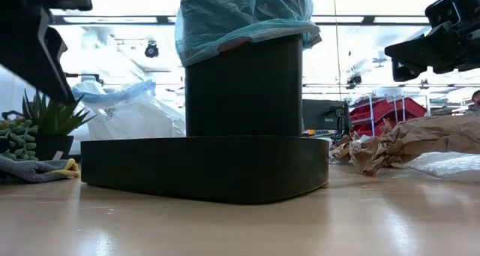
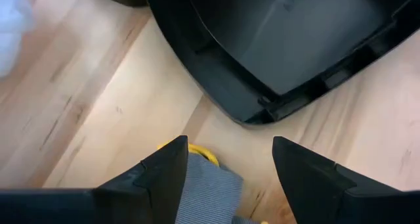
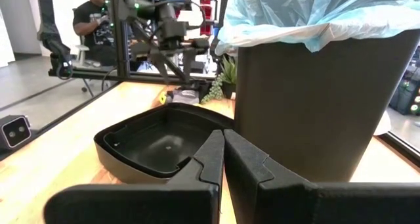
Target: Place trash/remove bag and relplace
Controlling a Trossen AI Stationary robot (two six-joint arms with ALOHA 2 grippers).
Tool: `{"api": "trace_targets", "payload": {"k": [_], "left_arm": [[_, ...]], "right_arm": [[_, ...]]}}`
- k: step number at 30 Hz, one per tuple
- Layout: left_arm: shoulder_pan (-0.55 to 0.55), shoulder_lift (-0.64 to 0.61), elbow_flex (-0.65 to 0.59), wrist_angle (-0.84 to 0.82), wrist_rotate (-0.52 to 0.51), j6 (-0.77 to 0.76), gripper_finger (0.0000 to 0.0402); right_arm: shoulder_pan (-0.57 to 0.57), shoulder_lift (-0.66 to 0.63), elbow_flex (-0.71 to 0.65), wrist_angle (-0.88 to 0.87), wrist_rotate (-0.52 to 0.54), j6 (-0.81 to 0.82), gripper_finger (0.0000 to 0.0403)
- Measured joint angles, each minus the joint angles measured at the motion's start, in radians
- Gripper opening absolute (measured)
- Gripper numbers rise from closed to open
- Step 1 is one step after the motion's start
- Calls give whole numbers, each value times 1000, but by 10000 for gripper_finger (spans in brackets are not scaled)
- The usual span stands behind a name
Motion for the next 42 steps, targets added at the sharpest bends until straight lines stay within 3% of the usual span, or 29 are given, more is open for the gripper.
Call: {"api": "trace_targets", "payload": {"k": [8,14,20,28,33,38,42], "left_arm": [[81,-180,-31,-66,-145,3,175],[298,-293,-42,-90,-138,155,154],[465,-371,-42,-13,-96,334,165],[411,-406,-51,43,-102,352,209],[321,-400,-119,89,-201,294,231],[215,-390,-207,237,-332,274,244],[180,-354,-257,333,-356,312,242]], "right_arm": [[0,3,0,4,-1,-4,0],[0,2,0,109,-1,115,0],[0,4,0,225,-1,73,0],[7,93,1,293,-54,-25,0],[28,205,65,277,-53,35,0],[102,343,214,58,-47,122,10],[179,469,300,-90,17,184,62]]}}
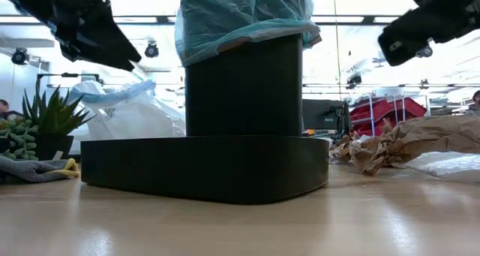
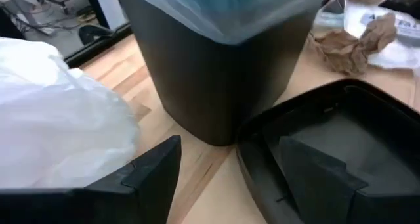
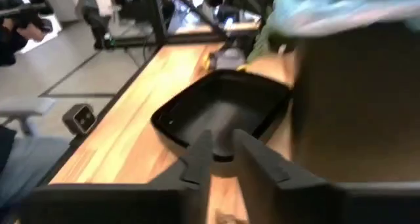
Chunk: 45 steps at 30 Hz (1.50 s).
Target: Place trash/remove bag and relplace
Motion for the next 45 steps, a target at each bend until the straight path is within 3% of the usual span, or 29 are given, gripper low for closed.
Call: {"api": "trace_targets", "payload": {"k": [5,10,19,27,30,33,36,45], "left_arm": [[-3,44,-7,41,6,3,232],[-19,70,17,42,11,3,226],[-43,155,41,69,13,3,231],[-49,224,49,97,26,4,227],[-54,236,49,101,26,1,220],[-62,238,49,103,26,0,214],[-73,231,47,104,26,-11,208],[-91,219,46,105,-8,-15,191]], "right_arm": [[73,130,47,2,29,60,159],[99,255,135,-114,94,178,233],[157,513,226,-354,140,439,262],[183,747,226,-347,162,506,221],[187,808,228,-348,193,510,174],[189,841,243,-348,196,510,95],[199,845,269,-358,191,503,18],[262,666,469,-569,227,451,3]]}}
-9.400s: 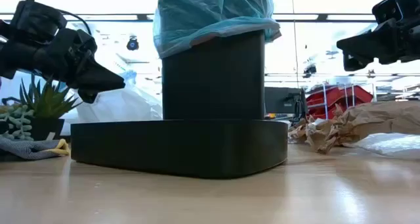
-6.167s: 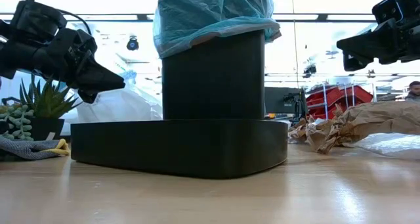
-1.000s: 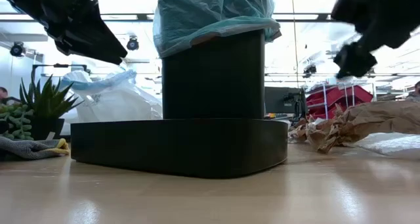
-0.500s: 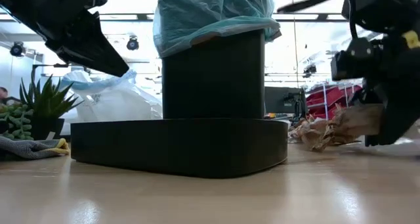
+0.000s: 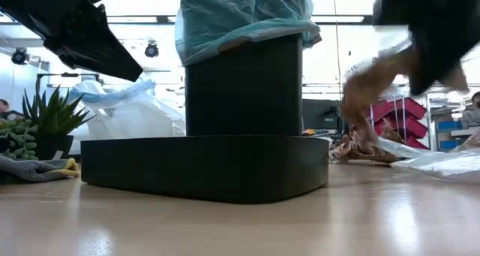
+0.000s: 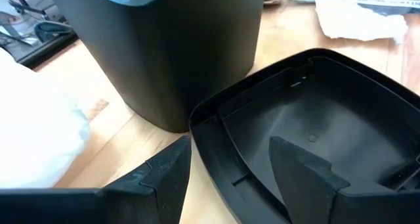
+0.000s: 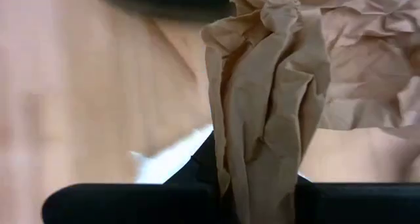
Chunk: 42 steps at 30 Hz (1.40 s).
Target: Place trash/remove bag and relplace
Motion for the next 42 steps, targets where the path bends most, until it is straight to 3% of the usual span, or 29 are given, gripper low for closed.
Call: {"api": "trace_targets", "payload": {"k": [5,8,16,21,30,33,42], "left_arm": [[-1,0,-2,-1,-25,0,186],[-2,1,-2,3,-47,20,185],[-2,3,-2,104,-49,116,195],[-1,3,-2,150,-71,176,201],[-1,3,-2,166,-75,191,213],[-1,3,-2,166,-73,191,218],[-1,3,-2,168,-72,187,227]], "right_arm": [[66,-134,132,-10,18,-159,1],[86,-183,205,55,109,-318,0],[-24,-130,404,172,284,-675,0],[-174,-11,518,170,238,-750,0],[-386,192,663,168,-12,-753,11],[-417,232,691,169,-67,-743,40],[-476,260,705,167,-35,-744,166]]}}
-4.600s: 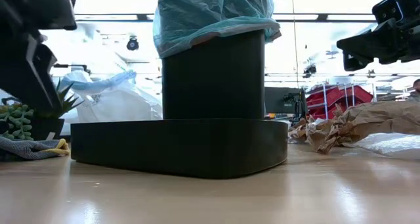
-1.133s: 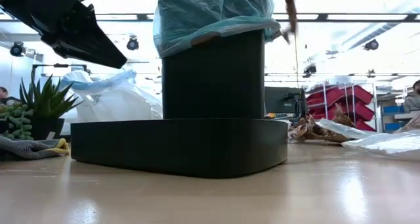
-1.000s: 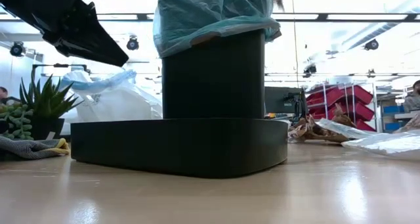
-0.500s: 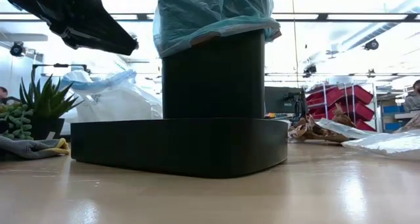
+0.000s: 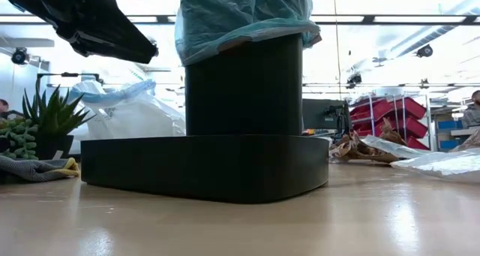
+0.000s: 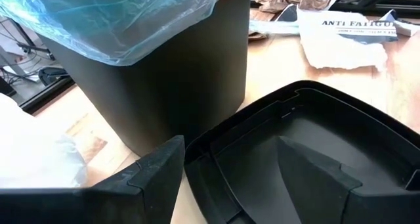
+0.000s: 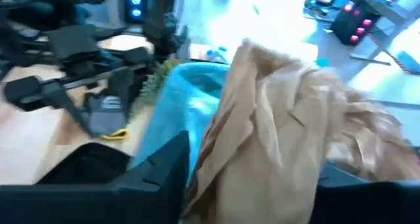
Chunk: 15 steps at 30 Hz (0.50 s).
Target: Place trash/remove bag and relplace
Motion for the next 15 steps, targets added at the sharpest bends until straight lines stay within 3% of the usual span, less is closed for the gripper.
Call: {"api": "trace_targets", "payload": {"k": [3,9,15], "left_arm": [[0,0,0,1,0,3,224],[0,-3,2,8,-1,16,217],[-1,-13,2,9,0,43,220]], "right_arm": [[-14,-9,0,-1,-3,-10,198],[-27,-15,0,-2,-114,-6,227],[-15,-57,-1,-21,-36,-61,217]]}}
